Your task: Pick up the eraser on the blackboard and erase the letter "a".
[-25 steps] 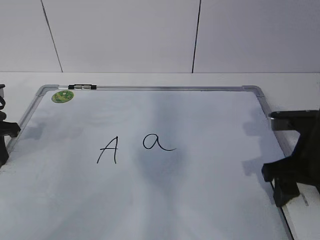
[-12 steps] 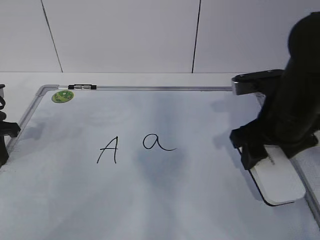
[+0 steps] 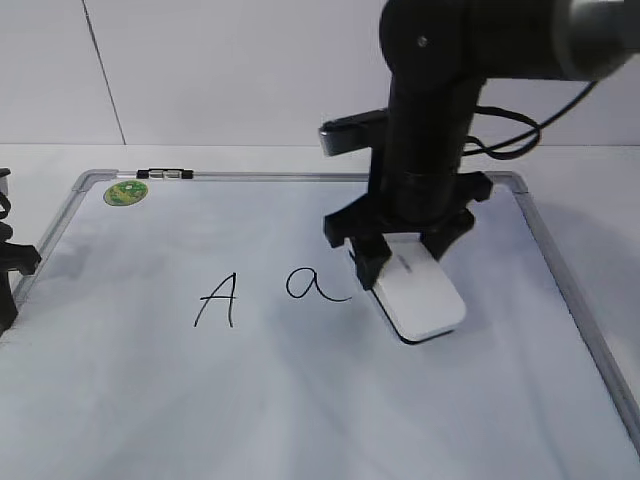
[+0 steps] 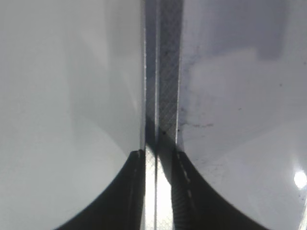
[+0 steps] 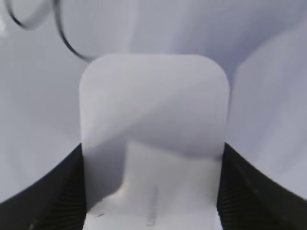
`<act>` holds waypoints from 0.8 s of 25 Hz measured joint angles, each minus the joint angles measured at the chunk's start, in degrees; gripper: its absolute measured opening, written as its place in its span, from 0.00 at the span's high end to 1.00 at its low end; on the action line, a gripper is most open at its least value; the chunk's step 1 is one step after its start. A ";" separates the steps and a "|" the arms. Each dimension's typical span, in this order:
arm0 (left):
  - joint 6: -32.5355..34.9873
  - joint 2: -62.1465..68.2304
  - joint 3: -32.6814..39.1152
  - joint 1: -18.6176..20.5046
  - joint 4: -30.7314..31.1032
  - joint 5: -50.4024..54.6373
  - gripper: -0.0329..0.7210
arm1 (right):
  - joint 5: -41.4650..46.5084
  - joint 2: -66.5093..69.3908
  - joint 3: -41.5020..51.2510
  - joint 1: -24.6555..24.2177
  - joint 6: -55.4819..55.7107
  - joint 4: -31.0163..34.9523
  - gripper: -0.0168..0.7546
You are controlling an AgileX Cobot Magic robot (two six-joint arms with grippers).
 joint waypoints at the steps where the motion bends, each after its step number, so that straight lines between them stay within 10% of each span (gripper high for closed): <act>1: 0.00 0.00 0.00 0.00 0.00 0.00 0.81 | 0.37 1.46 -3.02 0.25 -0.71 0.43 0.31; 8: 0.00 0.00 -0.02 0.00 0.00 0.34 0.81 | 0.88 12.77 -18.71 0.61 -4.74 3.09 0.31; 20: -0.10 0.00 -0.02 0.00 0.21 0.89 0.81 | 1.31 16.74 -19.96 0.61 -6.74 -0.45 0.31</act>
